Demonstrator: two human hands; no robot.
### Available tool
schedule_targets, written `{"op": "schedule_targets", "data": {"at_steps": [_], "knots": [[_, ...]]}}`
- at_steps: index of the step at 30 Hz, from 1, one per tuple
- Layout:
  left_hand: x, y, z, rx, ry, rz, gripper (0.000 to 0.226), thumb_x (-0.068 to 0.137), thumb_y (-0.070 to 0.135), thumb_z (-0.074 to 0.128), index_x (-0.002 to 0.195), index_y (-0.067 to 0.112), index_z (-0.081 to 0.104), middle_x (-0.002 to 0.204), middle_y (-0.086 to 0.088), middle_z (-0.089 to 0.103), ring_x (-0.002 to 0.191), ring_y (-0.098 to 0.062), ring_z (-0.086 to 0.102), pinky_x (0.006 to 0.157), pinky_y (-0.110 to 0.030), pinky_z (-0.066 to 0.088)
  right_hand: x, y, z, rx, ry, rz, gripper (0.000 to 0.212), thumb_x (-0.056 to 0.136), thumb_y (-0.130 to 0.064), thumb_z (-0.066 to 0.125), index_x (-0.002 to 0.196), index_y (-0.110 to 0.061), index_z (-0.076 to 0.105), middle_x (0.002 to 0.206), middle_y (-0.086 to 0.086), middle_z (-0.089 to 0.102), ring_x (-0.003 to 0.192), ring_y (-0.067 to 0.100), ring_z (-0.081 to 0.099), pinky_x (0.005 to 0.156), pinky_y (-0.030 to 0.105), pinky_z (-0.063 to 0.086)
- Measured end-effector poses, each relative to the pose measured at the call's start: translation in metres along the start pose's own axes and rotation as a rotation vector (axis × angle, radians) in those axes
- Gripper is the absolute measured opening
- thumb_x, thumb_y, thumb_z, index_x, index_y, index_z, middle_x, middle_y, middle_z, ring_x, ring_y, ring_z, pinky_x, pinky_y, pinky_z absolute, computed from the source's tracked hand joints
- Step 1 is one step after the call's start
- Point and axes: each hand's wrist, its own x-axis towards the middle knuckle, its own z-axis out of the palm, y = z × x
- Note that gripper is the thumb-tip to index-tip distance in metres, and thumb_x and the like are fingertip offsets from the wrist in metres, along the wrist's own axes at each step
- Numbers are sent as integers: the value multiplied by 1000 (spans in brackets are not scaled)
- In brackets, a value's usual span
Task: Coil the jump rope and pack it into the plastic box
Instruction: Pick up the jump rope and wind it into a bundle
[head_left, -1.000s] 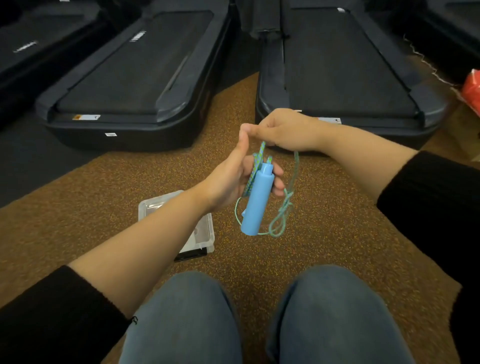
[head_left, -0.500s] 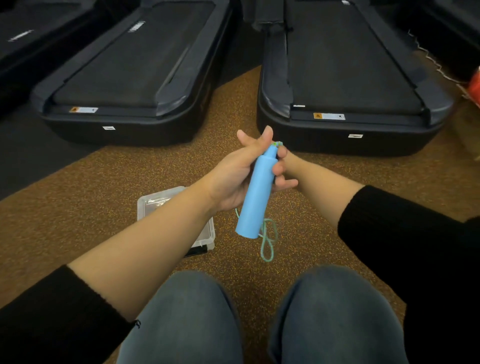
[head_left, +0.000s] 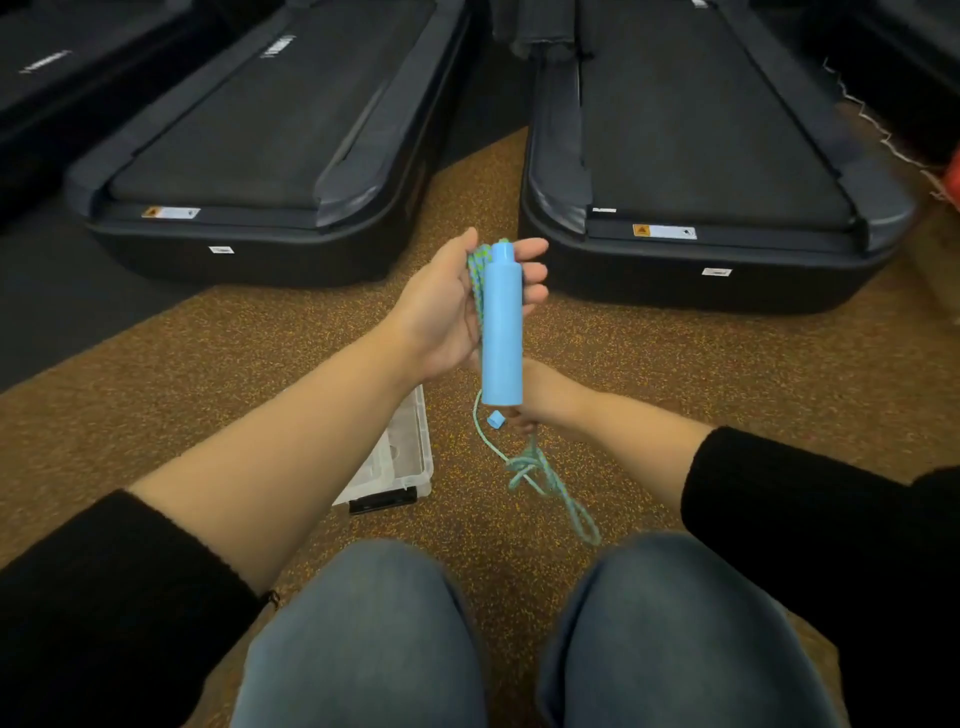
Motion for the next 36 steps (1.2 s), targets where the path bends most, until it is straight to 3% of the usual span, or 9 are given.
{"op": "schedule_targets", "data": {"at_steps": [4, 8, 14, 18, 21, 25, 30, 33, 36], "knots": [[9, 5, -8, 21, 30, 28, 69, 98, 52, 9, 110, 8, 60, 92, -3, 74, 81, -14, 71, 82, -27, 53, -14, 1, 4, 32, -58, -23, 47, 100, -29, 29, 55, -18, 33, 45, -7, 27, 37, 7, 20, 45, 22, 21], [16, 8, -22, -42, 28, 42, 76, 96, 56, 8, 126, 1, 50, 118, -11, 64, 102, -22, 66, 91, -32, 50, -19, 5, 3, -1, -14, -32, 58, 96, -57, 27, 53, -19, 34, 48, -4, 27, 39, 10, 21, 42, 22, 20], [19, 2, -39, -65, 99, 85, 71, 96, 58, 13, 128, 4, 46, 125, -11, 60, 111, -23, 60, 93, -33, 48, -41, 0, -14, -118, -71, -1, 51, 97, -51, 30, 58, -20, 39, 41, -13, 31, 38, 8, 25, 42, 23, 23], [20, -6, -44, -53, 107, 82, 71, 96, 57, 12, 129, 5, 46, 126, -11, 59, 118, -23, 56, 98, -31, 45, -53, -18, -25, -730, -118, -99, 43, 97, -47, 36, 64, -20, 41, 67, 0, 50, 67, 18, 49, 66, 33, 41], [20, -15, -44, 22, 94, 56, 75, 96, 58, 7, 129, 4, 47, 125, -10, 59, 116, -20, 56, 98, -29, 43, -60, -37, -32, -946, -188, -104, 38, 99, -44, 35, 77, -16, 49, 72, -1, 49, 75, 20, 49, 67, 30, 36], [18, -29, -40, 100, 48, -20, 81, 93, 61, 3, 123, 3, 50, 121, -12, 61, 112, -21, 57, 97, -31, 44, -60, -59, -45, -1030, -116, -214, 39, 96, -48, 40, 82, -15, 53, 67, -7, 42, 69, 16, 45, 65, 28, 33], [10, -38, -35, 141, -199, -139, 88, 90, 64, -3, 118, 3, 54, 109, -12, 63, 104, -20, 61, 97, -31, 46, -49, -73, -66, -1029, -12, -365, 28, 92, -45, 51, 81, -20, 58, 64, -10, 46, 66, 12, 48, 64, 26, 39], [8, -42, -31, 247, -227, -153, 84, 91, 62, -5, 98, 8, 59, 97, -10, 63, 92, -16, 62, 91, -28, 48, -41, -73, -80, -961, 39, -430, 20, 91, -37, 55, 89, -20, 65, 64, -12, 51, 60, -2, 44, 55, 10, 31], [5, -44, -28, 325, -252, -176, 76, 91, 61, -4, 84, 11, 53, 90, -10, 61, 82, -15, 62, 80, -25, 48, -33, -70, -87, -955, 67, -450, 20, 94, -31, 52, 103, -18, 65, 66, -12, 48, 63, 3, 46, 59, 17, 32]]}}
